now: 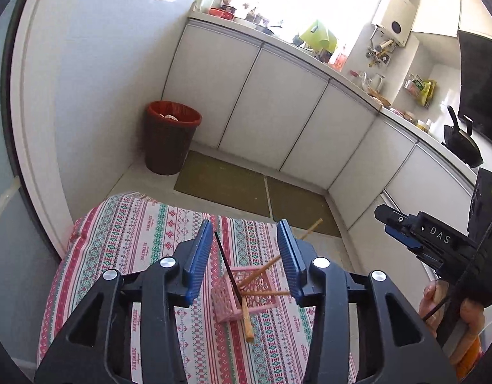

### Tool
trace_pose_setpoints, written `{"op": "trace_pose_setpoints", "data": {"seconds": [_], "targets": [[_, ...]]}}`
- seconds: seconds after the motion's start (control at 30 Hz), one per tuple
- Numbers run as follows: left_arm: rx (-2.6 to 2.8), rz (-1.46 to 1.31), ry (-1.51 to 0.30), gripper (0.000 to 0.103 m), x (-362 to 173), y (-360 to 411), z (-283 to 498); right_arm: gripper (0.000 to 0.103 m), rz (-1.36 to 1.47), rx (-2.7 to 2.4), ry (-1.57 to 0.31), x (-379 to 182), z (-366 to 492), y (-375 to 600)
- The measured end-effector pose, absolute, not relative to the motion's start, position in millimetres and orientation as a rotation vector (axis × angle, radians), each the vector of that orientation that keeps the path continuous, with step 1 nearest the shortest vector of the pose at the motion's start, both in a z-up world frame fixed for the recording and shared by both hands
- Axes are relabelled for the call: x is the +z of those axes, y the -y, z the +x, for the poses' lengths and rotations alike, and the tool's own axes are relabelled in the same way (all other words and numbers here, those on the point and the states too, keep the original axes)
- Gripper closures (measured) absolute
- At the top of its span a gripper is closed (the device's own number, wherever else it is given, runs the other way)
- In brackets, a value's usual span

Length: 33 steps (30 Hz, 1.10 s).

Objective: Organize utensils
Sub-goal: 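Lift both held chopsticks over the pink basket and open both tools, then grasp another wooden chopstick with the left tool while the right tool grasps one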

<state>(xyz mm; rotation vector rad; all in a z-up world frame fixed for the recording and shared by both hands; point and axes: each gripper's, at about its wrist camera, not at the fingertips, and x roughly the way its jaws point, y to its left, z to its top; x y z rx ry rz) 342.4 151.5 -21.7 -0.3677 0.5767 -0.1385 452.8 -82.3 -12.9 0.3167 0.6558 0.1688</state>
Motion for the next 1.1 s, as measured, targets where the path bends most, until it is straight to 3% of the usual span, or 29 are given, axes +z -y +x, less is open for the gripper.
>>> {"op": "trace_pose_setpoints", "data": {"seconds": [0.33, 0.4, 0.47, 0.7, 1.1], "targets": [[-0.163, -0.309, -0.678, 0.041, -42, -125, 310, 0.032, 0.222, 0.068, -0.659, -30, 389, 94], [-0.157, -0.301, -0.703, 0.022, -48, -122, 302, 0.022, 0.215, 0.063, -0.666, -36, 374, 98], [-0.152, -0.278, -0.735, 0.015, -57, -118, 296, 0.015, 0.224, 0.057, -0.676, -44, 357, 106], [-0.195, -0.132, -0.961, 0.007, -103, -92, 291, 0.009, 0.273, 0.034, -0.790, -90, 291, 135], [-0.362, 0.139, -1.280, 0.007, -184, -34, 279, 0.009, 0.260, -0.052, -1.057, -163, 221, 152]]}}
